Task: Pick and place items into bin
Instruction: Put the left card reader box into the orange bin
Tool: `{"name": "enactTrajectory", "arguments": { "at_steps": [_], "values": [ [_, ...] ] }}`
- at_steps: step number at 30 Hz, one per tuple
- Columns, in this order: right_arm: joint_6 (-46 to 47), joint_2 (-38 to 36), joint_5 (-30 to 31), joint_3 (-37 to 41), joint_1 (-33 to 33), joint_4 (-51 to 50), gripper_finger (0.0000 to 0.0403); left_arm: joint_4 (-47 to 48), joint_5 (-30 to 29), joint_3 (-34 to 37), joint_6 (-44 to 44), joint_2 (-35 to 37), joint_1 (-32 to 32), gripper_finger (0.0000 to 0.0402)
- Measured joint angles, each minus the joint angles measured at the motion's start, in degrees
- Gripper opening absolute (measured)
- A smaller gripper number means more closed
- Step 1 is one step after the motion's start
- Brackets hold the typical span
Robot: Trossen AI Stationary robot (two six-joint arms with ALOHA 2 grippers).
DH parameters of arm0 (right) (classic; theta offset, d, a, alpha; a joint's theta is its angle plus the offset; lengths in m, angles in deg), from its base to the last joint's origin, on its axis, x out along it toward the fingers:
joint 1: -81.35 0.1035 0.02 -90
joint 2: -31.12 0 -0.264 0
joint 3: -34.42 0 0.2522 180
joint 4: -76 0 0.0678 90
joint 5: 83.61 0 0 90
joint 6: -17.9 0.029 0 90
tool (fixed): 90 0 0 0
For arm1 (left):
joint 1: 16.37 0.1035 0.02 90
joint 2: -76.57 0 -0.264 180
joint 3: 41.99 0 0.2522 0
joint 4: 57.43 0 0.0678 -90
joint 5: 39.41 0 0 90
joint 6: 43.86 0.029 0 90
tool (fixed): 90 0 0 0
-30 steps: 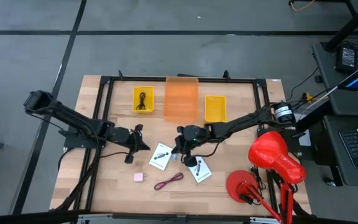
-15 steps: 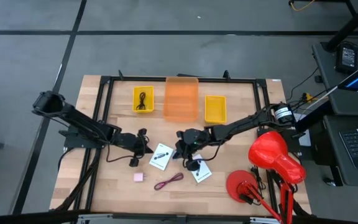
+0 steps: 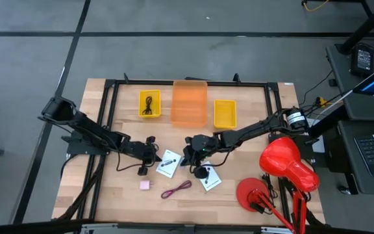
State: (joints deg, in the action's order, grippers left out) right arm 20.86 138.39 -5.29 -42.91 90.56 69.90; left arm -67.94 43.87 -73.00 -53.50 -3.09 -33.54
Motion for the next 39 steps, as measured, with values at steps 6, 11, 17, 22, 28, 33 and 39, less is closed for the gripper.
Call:
{"name": "enactTrajectory", "arguments": {
  "at_steps": [6, 11, 17, 22, 28, 33, 39],
  "values": [
    [0.29, 0.0, 0.02, 0.02, 0.0, 0.04, 0.0, -0.12, 0.0, 0.02, -0.6, -1.7, 0.0, 0.0002],
    [1.03, 0.0, 0.08, 0.04, 0.0, 0.04, 0.0, -2.25, 0.23, 0.02, -0.66, -3.07, 0.01, 0.0002],
    [1.07, 0.02, 0.13, 0.04, 0.0, 0.04, 0.0, -2.95, 0.44, 0.02, -0.69, -3.67, 0.02, 0.0002],
    [1.07, 0.02, 0.15, 0.07, 0.0, 0.07, 0.0, -3.71, 0.39, -0.15, -2.26, -5.42, 0.02, 0.0002],
    [1.07, 0.04, 0.15, 0.07, 0.0, -0.08, 0.0, -3.88, 0.35, -0.24, -3.33, -7.14, 0.07, 0.0002],
    [1.07, 0.07, 0.09, 0.07, 0.0, -0.74, 0.0, -3.6, 0.35, -0.22, -3.34, -7.12, 0.07, 0.0002],
    [1.27, 0.07, 0.04, 0.07, 0.07, -3.98, 0.0, -2.6, 0.3, -0.24, -5.42, -7.12, 0.07, 0.0002]
  ]
}}
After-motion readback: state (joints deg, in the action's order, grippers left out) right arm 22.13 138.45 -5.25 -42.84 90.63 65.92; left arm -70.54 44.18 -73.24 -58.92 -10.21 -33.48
